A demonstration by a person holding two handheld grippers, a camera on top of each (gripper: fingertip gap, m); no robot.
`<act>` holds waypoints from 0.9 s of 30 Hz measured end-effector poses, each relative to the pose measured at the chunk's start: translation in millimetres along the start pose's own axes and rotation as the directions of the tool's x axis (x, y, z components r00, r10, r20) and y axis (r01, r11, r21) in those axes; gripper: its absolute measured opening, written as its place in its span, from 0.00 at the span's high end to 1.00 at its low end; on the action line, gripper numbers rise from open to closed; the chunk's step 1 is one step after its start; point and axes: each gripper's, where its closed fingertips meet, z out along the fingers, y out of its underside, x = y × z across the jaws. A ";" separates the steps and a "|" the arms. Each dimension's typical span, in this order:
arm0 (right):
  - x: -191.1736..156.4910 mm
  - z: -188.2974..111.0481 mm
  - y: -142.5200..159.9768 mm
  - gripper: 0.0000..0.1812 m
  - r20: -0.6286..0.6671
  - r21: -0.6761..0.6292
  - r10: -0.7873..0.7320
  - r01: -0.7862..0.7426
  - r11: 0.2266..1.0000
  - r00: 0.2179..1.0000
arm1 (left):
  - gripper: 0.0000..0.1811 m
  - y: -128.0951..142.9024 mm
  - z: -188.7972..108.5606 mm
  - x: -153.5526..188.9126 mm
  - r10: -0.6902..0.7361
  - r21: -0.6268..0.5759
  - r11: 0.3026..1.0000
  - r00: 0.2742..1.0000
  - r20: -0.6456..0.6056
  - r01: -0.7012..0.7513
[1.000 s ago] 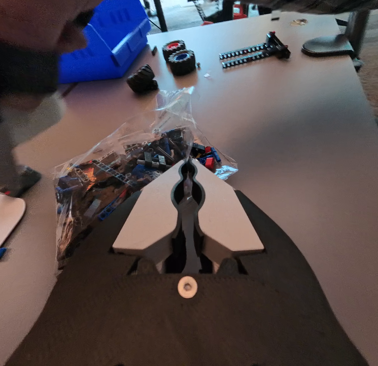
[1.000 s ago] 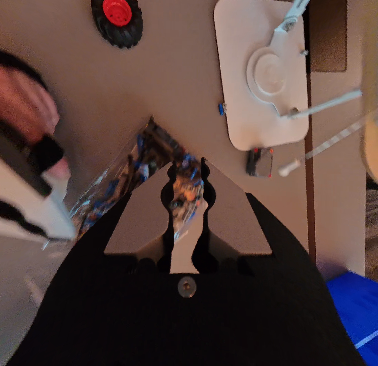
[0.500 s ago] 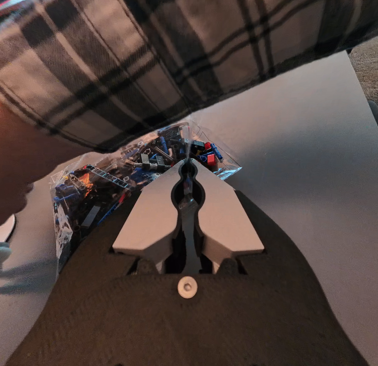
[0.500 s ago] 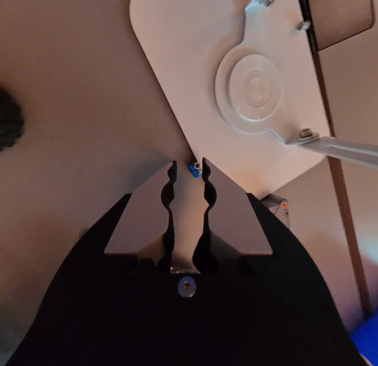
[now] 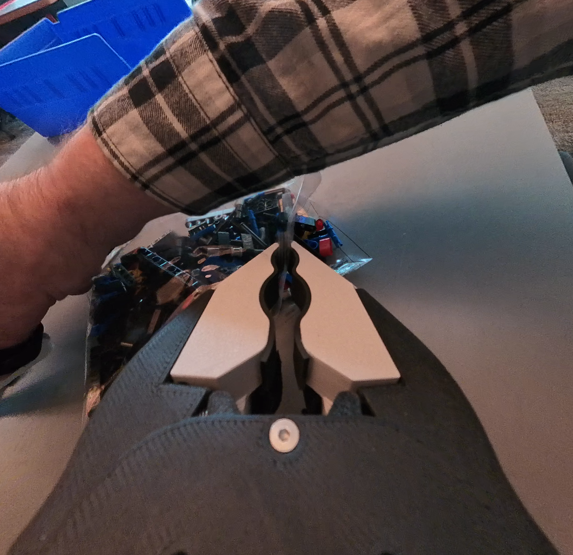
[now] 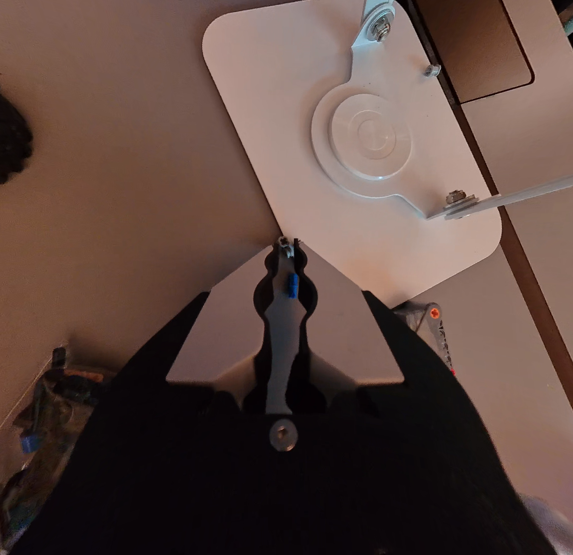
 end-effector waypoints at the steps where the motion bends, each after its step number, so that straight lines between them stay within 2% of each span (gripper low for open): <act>1: 0.2 -1.0 1.1 0.97 0.002 -0.003 -0.006 0.006 1.000 1.000 | 1.00 0.1 0.2 -0.2 0.000 -0.001 1.000 1.000 0.000 0.000; 10: -7.8 -9.4 -0.9 0.99 0.014 -0.002 -0.039 0.039 0.999 0.999 | 1.00 -0.5 0.9 -1.2 0.000 0.003 1.000 1.000 0.000 0.000; 12: -8.2 -6.2 1.1 0.86 0.029 -0.031 -0.007 0.008 0.999 1.000 | 1.00 -0.4 1.4 -1.4 0.000 0.002 1.000 1.000 0.000 0.000; 13: -8.6 -4.7 0.5 0.86 0.044 -0.036 0.019 -0.017 0.999 0.999 | 1.00 -0.3 1.5 -1.4 0.000 0.002 1.000 1.000 0.000 0.000; 19: -1.4 -0.2 -1.6 0.98 0.046 -0.033 0.050 -0.048 0.998 0.998 | 1.00 -1.1 0.6 -1.9 -0.004 0.009 1.000 1.000 0.000 0.004; 27: -14.0 -6.5 -0.6 0.98 0.072 -0.051 0.019 -0.016 0.999 0.997 | 1.00 -1.3 0.7 -2.5 -0.003 0.011 1.000 1.000 0.001 0.003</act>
